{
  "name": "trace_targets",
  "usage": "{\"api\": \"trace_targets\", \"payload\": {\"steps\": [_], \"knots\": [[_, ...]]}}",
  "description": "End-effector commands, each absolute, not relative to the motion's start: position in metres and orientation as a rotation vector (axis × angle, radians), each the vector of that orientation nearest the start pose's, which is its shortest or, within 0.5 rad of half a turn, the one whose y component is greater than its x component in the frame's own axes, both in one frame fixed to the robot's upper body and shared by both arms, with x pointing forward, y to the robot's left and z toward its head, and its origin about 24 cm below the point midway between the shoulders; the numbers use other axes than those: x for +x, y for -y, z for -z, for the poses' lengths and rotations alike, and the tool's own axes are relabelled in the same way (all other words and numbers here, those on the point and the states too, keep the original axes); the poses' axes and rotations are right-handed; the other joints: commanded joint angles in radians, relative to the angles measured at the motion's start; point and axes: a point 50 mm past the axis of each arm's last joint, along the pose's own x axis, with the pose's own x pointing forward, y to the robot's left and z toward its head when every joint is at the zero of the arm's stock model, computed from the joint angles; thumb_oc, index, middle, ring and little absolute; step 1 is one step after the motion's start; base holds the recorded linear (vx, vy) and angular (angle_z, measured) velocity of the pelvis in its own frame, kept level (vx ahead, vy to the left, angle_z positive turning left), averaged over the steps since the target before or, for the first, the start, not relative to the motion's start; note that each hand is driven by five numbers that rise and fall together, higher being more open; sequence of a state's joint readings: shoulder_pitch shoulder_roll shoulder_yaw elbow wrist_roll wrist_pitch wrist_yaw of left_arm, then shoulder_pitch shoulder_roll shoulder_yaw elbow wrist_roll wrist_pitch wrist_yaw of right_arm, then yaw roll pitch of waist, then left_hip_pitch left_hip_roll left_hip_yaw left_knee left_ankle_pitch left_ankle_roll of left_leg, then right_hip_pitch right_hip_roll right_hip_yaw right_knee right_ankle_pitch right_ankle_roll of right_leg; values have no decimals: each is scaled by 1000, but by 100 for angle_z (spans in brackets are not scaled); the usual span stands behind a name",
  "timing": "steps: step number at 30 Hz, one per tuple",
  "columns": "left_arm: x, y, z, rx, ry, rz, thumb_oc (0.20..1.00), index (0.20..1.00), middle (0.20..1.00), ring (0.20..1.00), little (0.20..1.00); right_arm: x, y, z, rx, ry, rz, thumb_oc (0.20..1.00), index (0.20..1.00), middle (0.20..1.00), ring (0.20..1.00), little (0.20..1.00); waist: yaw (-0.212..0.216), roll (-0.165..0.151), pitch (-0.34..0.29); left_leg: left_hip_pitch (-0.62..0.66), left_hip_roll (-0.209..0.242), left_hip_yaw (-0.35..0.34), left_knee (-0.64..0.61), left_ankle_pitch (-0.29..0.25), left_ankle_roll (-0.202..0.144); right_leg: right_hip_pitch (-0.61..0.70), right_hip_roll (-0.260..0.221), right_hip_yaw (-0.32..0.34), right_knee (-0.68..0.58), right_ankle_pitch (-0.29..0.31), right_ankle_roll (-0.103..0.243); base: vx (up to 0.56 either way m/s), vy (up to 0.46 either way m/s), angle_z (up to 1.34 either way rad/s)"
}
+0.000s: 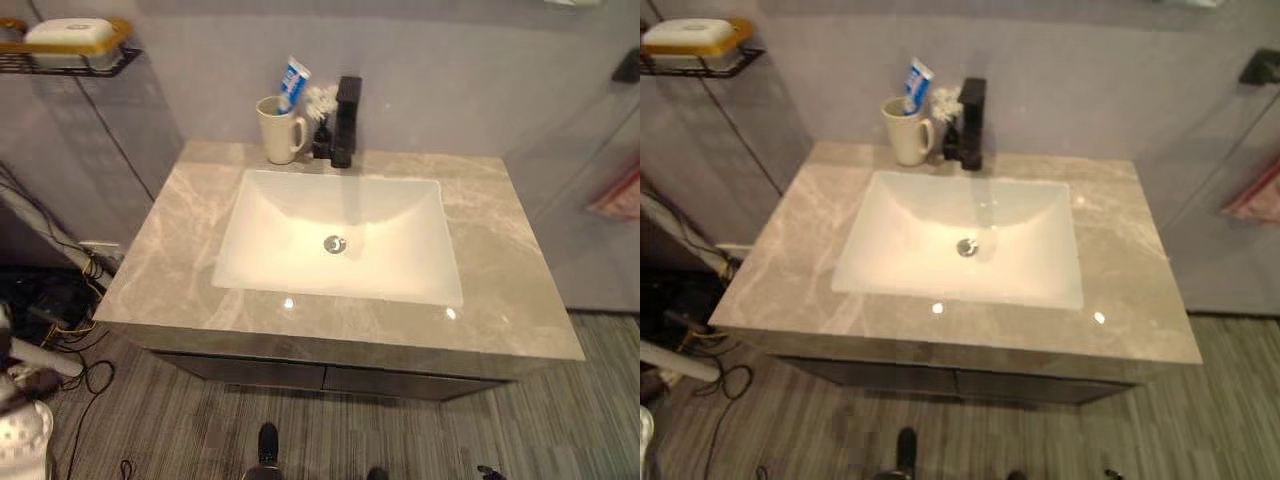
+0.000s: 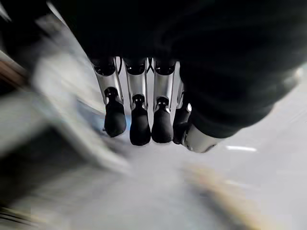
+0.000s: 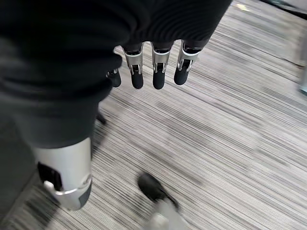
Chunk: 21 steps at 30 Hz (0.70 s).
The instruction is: Put brush and paste in cup on sink, flatten towel.
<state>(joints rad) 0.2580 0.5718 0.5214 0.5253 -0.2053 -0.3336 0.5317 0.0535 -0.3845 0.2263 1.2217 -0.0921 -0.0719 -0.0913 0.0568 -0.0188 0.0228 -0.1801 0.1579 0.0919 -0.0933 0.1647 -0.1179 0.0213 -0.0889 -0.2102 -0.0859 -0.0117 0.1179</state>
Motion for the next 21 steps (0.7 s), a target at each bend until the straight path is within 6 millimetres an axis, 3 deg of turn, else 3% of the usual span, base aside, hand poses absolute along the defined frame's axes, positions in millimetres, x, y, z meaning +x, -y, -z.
{"api": "trace_targets", "payload": {"steps": [1,3,4,5,7,8,9,10,11,12,13,15,19,21], "knots": [[93,-444,-10,391,-349,-1310,1000,1000,1000,1000,1000,90,284,141,-636,-1122,38,1000,1000,1000,1000,1000,-26,-37,46,100,47,56,6,-42,-43,-64,-2,27,78,-5,-4,-48,-86,3],[59,-434,35,379,-658,-1290,1000,1000,1000,1000,1000,91,285,141,-647,-1116,37,1000,1000,1000,1000,1000,-32,-38,37,106,50,57,6,-34,-41,-60,6,31,77,-4,-8,-35,-67,0],[27,-417,68,353,-933,-1221,1000,1000,1000,1000,1000,93,285,140,-651,-1110,31,1000,1000,1000,1000,1000,-40,-37,32,116,51,62,6,-34,-38,-55,8,38,73,-4,-11,-7,-36,-6],[9,-399,89,372,-1126,-1086,1000,1000,1000,1000,1000,95,285,140,-653,-1106,21,1000,1000,1000,1000,1000,-50,-35,28,123,51,69,6,-33,-34,-51,10,45,67,-1,-12,-4,-19,-11],[17,-367,114,520,-1291,-685,1000,1000,1000,1000,1000,107,286,135,-674,-1073,-3,1000,1000,1000,1000,1000,-70,-31,28,136,48,79,18,-28,-26,-46,15,64,60,1,-19,-15,-6,-10],[18,-367,114,520,-1291,-685,1000,1000,1000,1000,1000,107,286,135,-674,-1073,-2,1000,1000,1000,1000,1000,-70,-31,26,134,48,79,18,-27,-26,-49,15,64,60,3,-19,-82,-19,-6],[12,-341,131,578,-1408,-435,1000,1000,1000,1000,1000,115,287,133,-712,-1057,-41,1000,1000,1000,1000,1000,-75,-40,47,92,31,36,126,-70,-13,-54,9,81,64,3,-28,-130,-11,-13],[13,-327,139,629,-1443,-274,1000,1000,1000,1000,1000,119,288,131,-738,-1054,-66,1000,1000,1000,1000,1000,-76,-47,61,59,7,-10,181,-101,-8,-61,4,93,65,10,-31,-130,-10,-24],[13,-327,139,629,-1442,-274,1000,1000,1000,1000,1000,119,288,131,-738,-1054,-65,1000,1000,1000,1000,1000,-77,-47,59,54,6,-12,182,-100,-8,-64,3,92,64,11,-31,-138,45,-34],[30,-298,151,711,-1402,22,1000,1000,1000,1000,1000,130,290,128,-787,-1038,-100,1000,1000,1000,1000,1000,-74,-53,77,31,-42,-133,231,-151,4,-87,7,141,72,21,-32,-103,82,-29],[29,-289,154,693,-1400,68,1000,1000,1000,1000,1000,133,292,126,-806,-1041,-114,1000,1000,1000,1000,1000,-65,-53,81,29,-66,-214,247,-184,12,-102,13,178,81,23,-31,-113,137,-53],[38,-273,159,718,-1353,200,1000,1000,1000,1000,1000,132,299,125,-828,-1078,-114,1000,1000,1000,1000,1000,-71,-51,78,24,-92,-313,271,-216,20,-132,19,251,91,42,-14,-42,165,-122],[53,-256,162,826,-1292,394,1000,1000,1000,1000,1000,121,310,126,-836,-1145,-86,1000,1000,1000,1000,1000,-109,-31,62,52,-96,-237,248,-255,45,-146,-7,291,87,68,14,-9,313,-83],[82,-243,160,912,-1177,471,1000,1000,1000,1000,1000,127,312,124,-808,-1149,-15,1000,1000,1000,1000,1000,-136,-27,73,41,-153,-189,264,-283,75,-192,-58,339,82,126,49,-145,438,-38]]}}
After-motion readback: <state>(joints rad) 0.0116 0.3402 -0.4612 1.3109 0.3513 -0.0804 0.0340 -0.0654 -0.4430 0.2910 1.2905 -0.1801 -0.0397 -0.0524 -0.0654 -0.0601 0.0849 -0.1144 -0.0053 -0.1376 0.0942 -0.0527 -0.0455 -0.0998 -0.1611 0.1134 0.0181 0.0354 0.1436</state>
